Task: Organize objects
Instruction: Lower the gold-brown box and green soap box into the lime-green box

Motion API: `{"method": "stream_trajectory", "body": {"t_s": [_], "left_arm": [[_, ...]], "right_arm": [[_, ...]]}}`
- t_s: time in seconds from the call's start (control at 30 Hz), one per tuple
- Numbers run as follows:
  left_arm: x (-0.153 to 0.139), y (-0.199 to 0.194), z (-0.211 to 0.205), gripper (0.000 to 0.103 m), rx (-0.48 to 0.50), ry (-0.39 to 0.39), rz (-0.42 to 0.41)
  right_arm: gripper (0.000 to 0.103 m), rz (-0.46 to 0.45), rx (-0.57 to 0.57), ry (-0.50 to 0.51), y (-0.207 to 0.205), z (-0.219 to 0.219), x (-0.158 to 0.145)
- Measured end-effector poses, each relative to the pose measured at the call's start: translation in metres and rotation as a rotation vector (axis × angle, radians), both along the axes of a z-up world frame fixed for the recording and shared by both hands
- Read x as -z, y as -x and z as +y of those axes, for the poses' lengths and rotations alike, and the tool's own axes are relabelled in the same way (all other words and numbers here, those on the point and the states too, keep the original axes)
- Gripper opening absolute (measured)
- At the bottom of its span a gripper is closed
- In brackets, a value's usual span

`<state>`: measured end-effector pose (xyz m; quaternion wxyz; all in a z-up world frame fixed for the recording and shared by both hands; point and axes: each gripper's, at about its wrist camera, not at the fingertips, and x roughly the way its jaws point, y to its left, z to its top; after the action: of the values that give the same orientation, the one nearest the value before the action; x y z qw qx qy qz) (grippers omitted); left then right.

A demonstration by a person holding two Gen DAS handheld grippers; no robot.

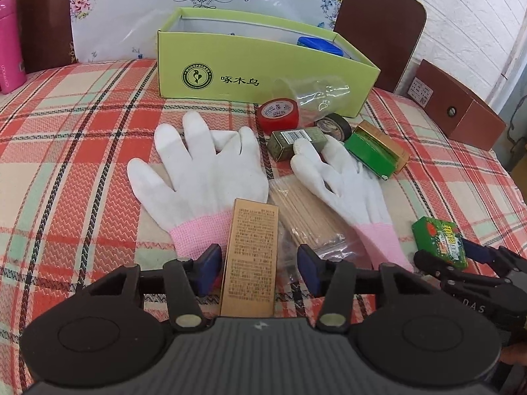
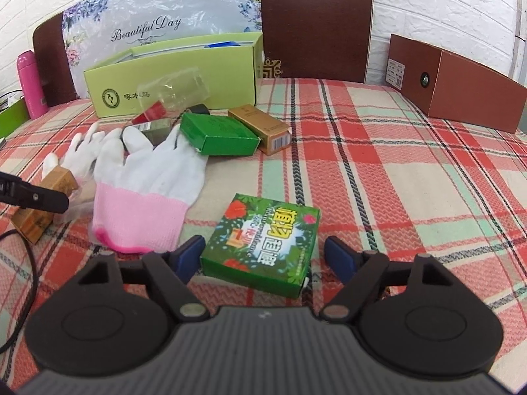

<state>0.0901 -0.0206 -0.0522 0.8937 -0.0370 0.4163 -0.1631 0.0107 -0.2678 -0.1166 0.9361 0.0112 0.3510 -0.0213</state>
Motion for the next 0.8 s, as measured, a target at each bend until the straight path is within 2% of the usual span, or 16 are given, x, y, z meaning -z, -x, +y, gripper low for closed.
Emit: {"method": "stream_trajectory", "body": {"t_s": [0.07,0.1,0.23,0.37,0.53,0.8], "left_arm": [[-0.001,0.000,0.002,0.046,-0.003,0.009,-0.001],[-0.002,0.000,0.004,0.036,-0.010,0.007,-0.001],[-0.004,-0.001,0.015,0.036,-0.023,0.052,0.008],[-0.015,0.000,0.020,0.035,-0.029,0.061,-0.021],[-0.040,-0.007,0.027,0.035,-0.028,0.093,-0.088],[-0.084,-0.044,0.023,0.035,-0.025,0.093,-0.229]], "right_arm": [[0.072,-0.008,-0.004,-0.003,0.000,-0.001,0.000],[0.070,-0.010,-0.003,-0.004,-0.001,-0.001,0.000],[0.067,-0.016,-0.013,-0.008,-0.001,-0.003,-0.007],[0.066,-0.072,-0.032,-0.008,-0.001,-0.002,-0.025],[0.066,-0.161,-0.096,-0.005,-0.016,0.007,-0.055],[0.065,-0.260,-0.203,-0.029,-0.071,0.033,-0.086]]}}
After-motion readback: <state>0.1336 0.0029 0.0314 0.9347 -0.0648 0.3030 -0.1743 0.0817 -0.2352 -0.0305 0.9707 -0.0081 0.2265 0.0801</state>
